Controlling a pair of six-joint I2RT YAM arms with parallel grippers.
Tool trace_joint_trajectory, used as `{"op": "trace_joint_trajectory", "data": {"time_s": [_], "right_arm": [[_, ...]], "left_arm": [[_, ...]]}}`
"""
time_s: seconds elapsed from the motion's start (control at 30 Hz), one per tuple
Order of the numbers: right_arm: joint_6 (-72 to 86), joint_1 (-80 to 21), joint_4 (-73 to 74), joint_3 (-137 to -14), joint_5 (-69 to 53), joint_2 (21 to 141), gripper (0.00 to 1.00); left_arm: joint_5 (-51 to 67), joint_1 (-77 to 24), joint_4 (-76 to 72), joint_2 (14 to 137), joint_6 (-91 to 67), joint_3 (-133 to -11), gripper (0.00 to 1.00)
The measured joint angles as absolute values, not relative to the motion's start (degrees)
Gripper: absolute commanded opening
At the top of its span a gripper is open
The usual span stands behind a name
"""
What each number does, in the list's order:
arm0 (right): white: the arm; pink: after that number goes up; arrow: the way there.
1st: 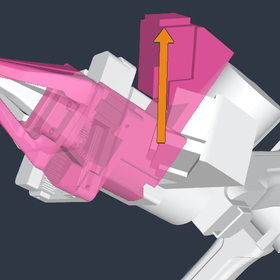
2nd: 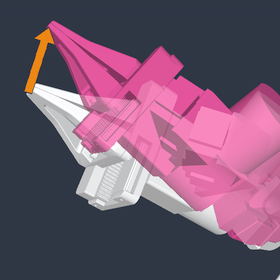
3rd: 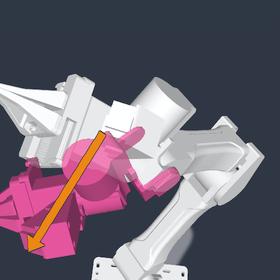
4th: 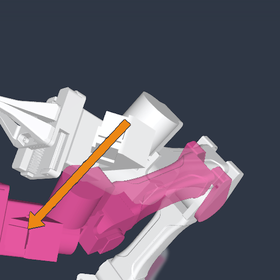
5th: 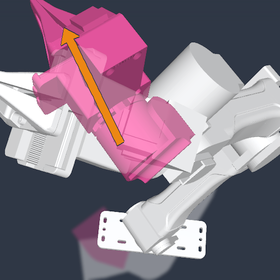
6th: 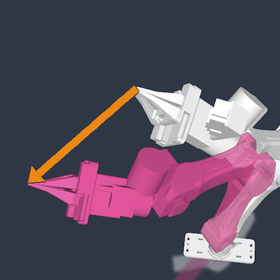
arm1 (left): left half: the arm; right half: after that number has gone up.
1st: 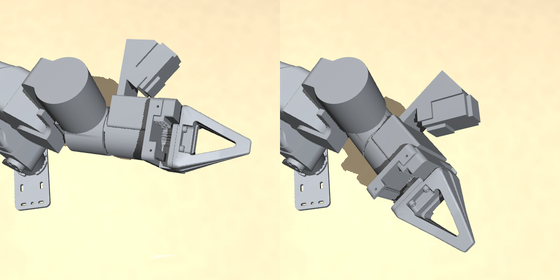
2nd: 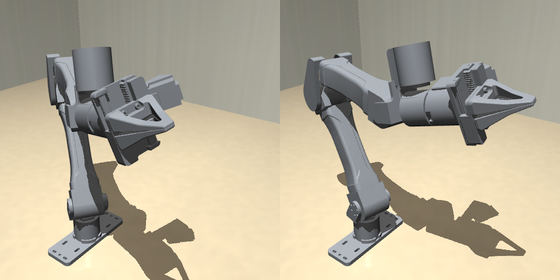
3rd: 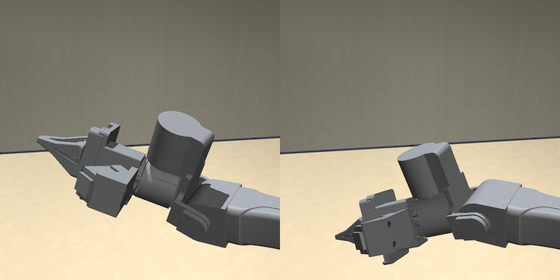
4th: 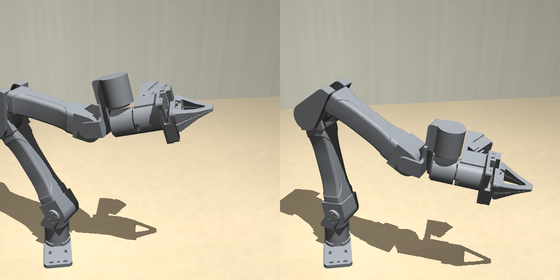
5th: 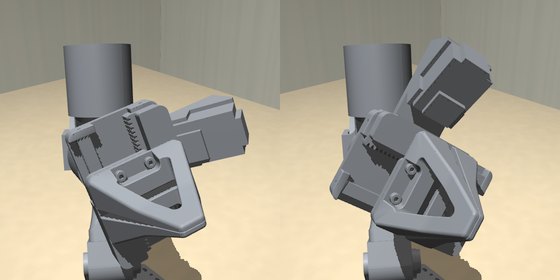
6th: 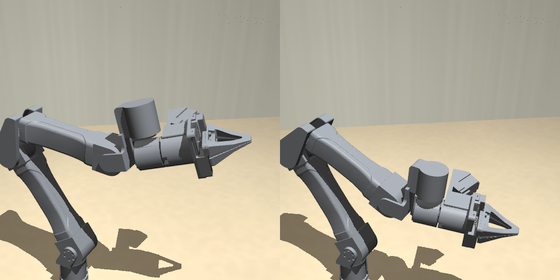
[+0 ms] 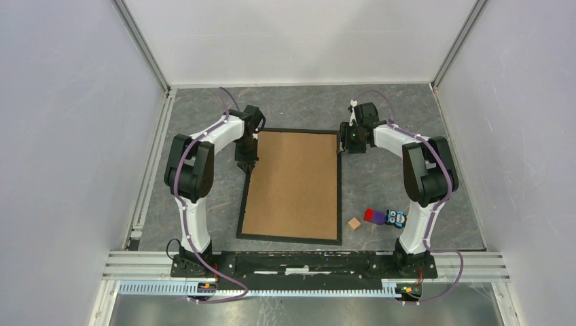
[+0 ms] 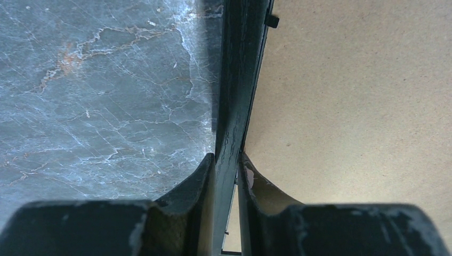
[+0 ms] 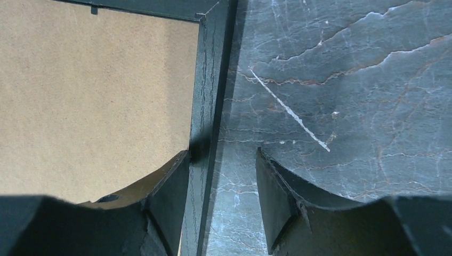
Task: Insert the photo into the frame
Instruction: Install the photo frame at the center of the board.
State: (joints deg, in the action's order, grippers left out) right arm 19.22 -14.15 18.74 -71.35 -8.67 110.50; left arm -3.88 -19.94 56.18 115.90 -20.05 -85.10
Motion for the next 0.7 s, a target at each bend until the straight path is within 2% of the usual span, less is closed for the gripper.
{"op": "trace_joint_trajectory", "data": {"time_s": [0.7], "right_arm": [[19.16, -15.33, 21.39, -74.98, -5.52, 112.86, 0.54]], "left_arm": [[-3.88, -20.08, 56.21, 115.9, -20.03, -85.1, 0.23]]}}
